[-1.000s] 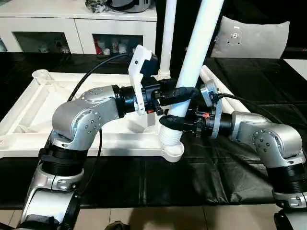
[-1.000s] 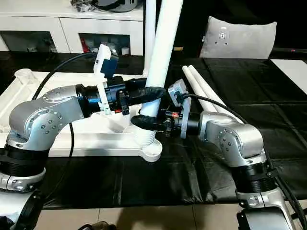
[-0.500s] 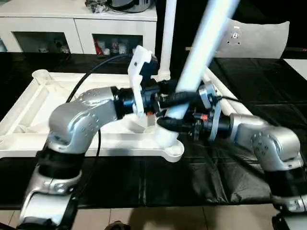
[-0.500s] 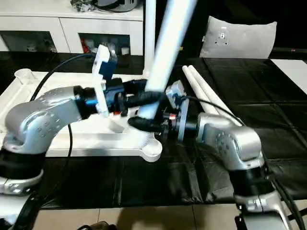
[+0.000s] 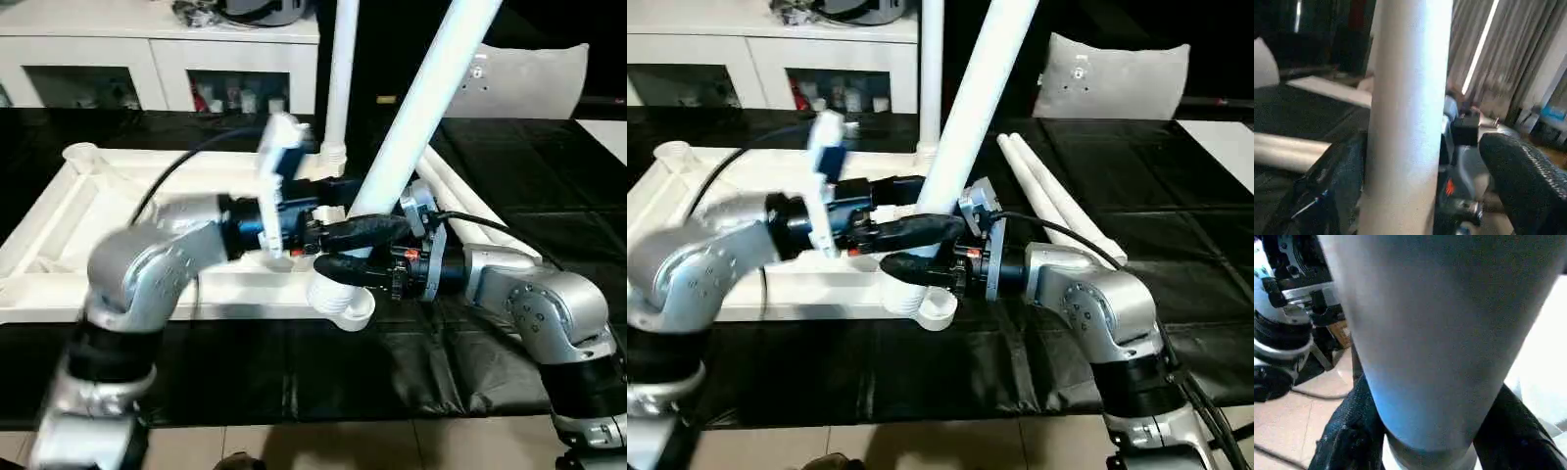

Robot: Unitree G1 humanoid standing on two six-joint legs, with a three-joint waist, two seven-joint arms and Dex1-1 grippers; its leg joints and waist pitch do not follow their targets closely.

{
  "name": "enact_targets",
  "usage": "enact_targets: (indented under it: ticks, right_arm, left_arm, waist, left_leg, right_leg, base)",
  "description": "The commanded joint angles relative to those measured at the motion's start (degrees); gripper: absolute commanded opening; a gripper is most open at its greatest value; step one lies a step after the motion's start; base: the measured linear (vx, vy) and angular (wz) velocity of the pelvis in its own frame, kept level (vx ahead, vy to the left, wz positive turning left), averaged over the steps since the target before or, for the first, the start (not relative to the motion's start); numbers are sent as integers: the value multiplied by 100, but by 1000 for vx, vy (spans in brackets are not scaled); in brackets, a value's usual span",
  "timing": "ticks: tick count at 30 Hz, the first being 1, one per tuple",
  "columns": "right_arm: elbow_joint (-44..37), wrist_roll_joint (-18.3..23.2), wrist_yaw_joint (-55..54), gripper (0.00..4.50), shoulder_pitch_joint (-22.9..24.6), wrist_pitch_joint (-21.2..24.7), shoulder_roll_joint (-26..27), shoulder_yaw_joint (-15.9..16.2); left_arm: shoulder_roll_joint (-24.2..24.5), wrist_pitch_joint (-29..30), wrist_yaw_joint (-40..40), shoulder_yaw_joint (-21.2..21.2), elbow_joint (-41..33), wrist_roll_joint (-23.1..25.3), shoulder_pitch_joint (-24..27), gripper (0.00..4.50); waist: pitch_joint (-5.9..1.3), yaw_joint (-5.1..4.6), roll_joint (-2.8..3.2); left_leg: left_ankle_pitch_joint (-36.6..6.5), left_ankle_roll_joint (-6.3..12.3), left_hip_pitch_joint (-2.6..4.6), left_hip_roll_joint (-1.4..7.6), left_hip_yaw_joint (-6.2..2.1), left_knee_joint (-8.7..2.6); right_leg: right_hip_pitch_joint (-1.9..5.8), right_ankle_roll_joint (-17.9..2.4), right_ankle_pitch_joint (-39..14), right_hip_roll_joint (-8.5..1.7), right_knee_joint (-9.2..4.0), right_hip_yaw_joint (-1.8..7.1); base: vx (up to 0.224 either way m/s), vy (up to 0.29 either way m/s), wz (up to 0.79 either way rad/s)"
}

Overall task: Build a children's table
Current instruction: Pick table leg

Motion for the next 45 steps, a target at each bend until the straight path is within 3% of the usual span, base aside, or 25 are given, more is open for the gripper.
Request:
enact_targets:
  ticks: [1,3,9,10,13,14,15,17,18,19,20,24,28,29,31,32,34,35,38,40,41,42,45]
  right_arm:
    - [202,-88,-317,194,66,97,10,-78]
    - [102,0,-434,194,171,141,79,-175]
    - [-47,100,-660,193,364,148,231,-334]
    - [-87,108,-737,193,420,132,281,-377]
    - [-157,127,-1139,193,574,149,484,-614]
    - [-209,148,-1268,193,645,126,536,-701]
    - [-246,168,-1314,193,679,104,548,-727]
    - [-347,-3,-1560,193,787,-176,611,-795]
    - [-371,-107,-1714,193,823,-299,652,-827]
    - [-371,-107,-1714,193,823,-299,652,-827]
    - [-366,-478,-2101,193,876,-479,650,-797]
    - [-343,-819,-2511,193,920,-358,613,-758]
    - [-242,-963,-2845,193,981,-167,633,-749]
    - [-189,-1015,-3006,193,1039,-113,670,-707]
    - [-196,-1019,-3036,193,1064,-106,690,-684]
    - [-232,-1037,-3039,193,1110,-125,708,-617]
    - [-265,-1074,-3018,193,1146,-226,726,-573]
    - [-289,-1117,-3009,193,1170,-305,743,-544]
    - [-290,-1282,-2918,193,1249,-651,736,-446]
    - [-301,-1379,-2852,193,1328,-876,729,-381]
    - [-301,-1379,-2852,193,1328,-876,729,-381]
    - [-369,-1504,-2804,193,1400,-1097,681,-269]
    - [-402,-1585,-2769,193,1434,-1238,643,-195]
  left_arm:
    - [-251,-120,-211,-49,-303,-549,-110,429]
    - [-645,-279,188,393,33,-759,-109,442]
    - [-1016,-421,804,1027,630,-972,-215,450]
    - [-1038,-502,940,1125,754,-890,-238,450]
    - [-930,-685,1190,1209,1028,-439,-241,450]
    - [-803,-706,1271,1167,1104,-200,-210,450]
    - [-737,-699,1327,1134,1131,-124,-194,450]
    - [-400,-884,1237,847,1120,325,-91,450]
    - [-279,-926,1207,739,1111,456,-55,450]
    - [-279,-926,1207,739,1111,456,-55,450]
    - [125,-1073,1090,361,1094,919,55,450]
    - [737,-1387,680,-210,1148,1565,239,450]
    - [1078,-1680,251,-566,1263,1934,343,450]
    - [1351,-2031,-145,-931,1354,2281,416,450]
    - [1462,-2183,-310,-1095,1383,2414,447,450]
    - [1643,-2439,-576,-1379,1429,2638,497,450]
    - [1729,-2579,-726,-1549,1471,2758,527,450]
    - [1782,-2677,-821,-1656,1504,2839,545,422]
    - [1906,-3103,-1211,-1957,1709,3093,583,412]
    - [1947,-3552,-1645,-2203,2137,3324,543,388]
    - [1947,-3552,-1645,-2203,2137,3324,543,388]
    - [1857,-3946,-1873,-2287,2583,3439,417,372]
    - [1803,-4097,-1967,-2306,2780,3453,350,356]
  waist:
    - [-420,-4,-8]
    - [-415,-5,8]
    - [-426,2,-22]
    - [-427,2,26]
    - [-436,-36,10]
    - [-436,-26,74]
    - [-435,-44,52]
    - [-440,-35,59]
    - [-444,-32,98]
    - [-442,-54,83]
    - [-438,-30,131]
    - [-419,-50,152]
    - [-420,-55,176]
    - [-415,-45,181]
    - [-414,-57,182]
    - [-419,-44,172]
    - [-428,-48,196]
    - [-435,-52,197]
    - [-425,-47,207]
    - [-415,-48,202]
    - [-419,-49,203]
    - [-415,-48,234]
    - [-428,-49,223]
  left_leg:
    - [-1048,-175,202,286,-105,-381]
    - [-1118,-187,202,285,-115,-386]
    - [-1061,-126,182,274,-122,-377]
    - [-1054,-132,181,275,-133,-378]
    - [-1079,-144,192,276,-137,-390]
    - [-1065,-163,199,284,-147,-394]
    - [-1086,-189,198,283,-150,-407]
    - [-1090,-214,202,292,-160,-421]
    - [-1113,-240,213,297,-161,-425]
    - [-1140,-290,216,296,-154,-433]
    - [-1147,-333,222,304,-177,-444]
    - [-1394,-458,241,284,-165,-463]
    - [-1438,-492,240,276,-158,-470]
    - [-1460,-492,243,272,-163,-477]
    - [-1476,-490,227,271,-160,-485]
    - [-1428,-455,222,277,-169,-486]
    - [-1364,-457,226,282,-160,-487]
    - [-1359,-466,228,283,-153,-483]
    - [-1475,-502,244,292,-151,-491]
    - [-1523,-489,229,279,-154,-499]
    - [-1562,-500,245,286,-151,-499]
    - [-1615,-513,248,280,-156,-501]
    - [-1662,-545,249,299,-168,-512]
  right_leg:
    - [192,-1214,-925,-422,-455,246]
    - [195,-1205,-1007,-419,-477,245]
    - [219,-1161,-984,-419,-490,241]
    - [219,-1136,-982,-421,-482,241]
    - [215,-1007,-1044,-413,-500,238]
    - [205,-996,-1024,-421,-498,244]
    - [200,-981,-983,-400,-491,235]
    - [197,-943,-922,-408,-490,235]
    - [188,-925,-911,-406,-482,235]
    - [174,-899,-875,-395,-474,237]
    - [172,-907,-890,-418,-480,234]
    - [149,-859,-1158,-413,-500,250]
    - [136,-897,-1079,-404,-481,251]
    - [132,-899,-1102,-410,-497,254]
    - [143,-867,-1145,-413,-486,262]
    - [149,-855,-1112,-429,-503,266]
    - [144,-895,-940,-425,-471,260]
    - [147,-945,-857,-422,-448,258]
    - [133,-993,-948,-436,-448,263]
    - [137,-921,-1093,-439,-476,273]
    - [126,-909,-1103,-439,-477,274]
    - [114,-907,-1134,-436,-505,269]
    - [134,-1000,-1004,-454,-459,268]
  base:
    - [0,0,0]
    - [0,0,0]
    - [0,0,0]
    - [0,0,0]
    - [0,0,0]
    - [0,0,0]
    - [0,0,0]
    - [0,0,0]
    - [0,0,0]
    - [0,0,0]
    - [0,0,0]
    - [0,0,0]
    - [0,0,0]
    - [0,0,0]
    - [0,0,0]
    - [0,0,0]
    - [0,0,0]
    - [0,0,0]
    - [0,0,0]
    - [0,0,0]
    - [0,0,0]
    - [0,0,0]
    - [0,0,0]
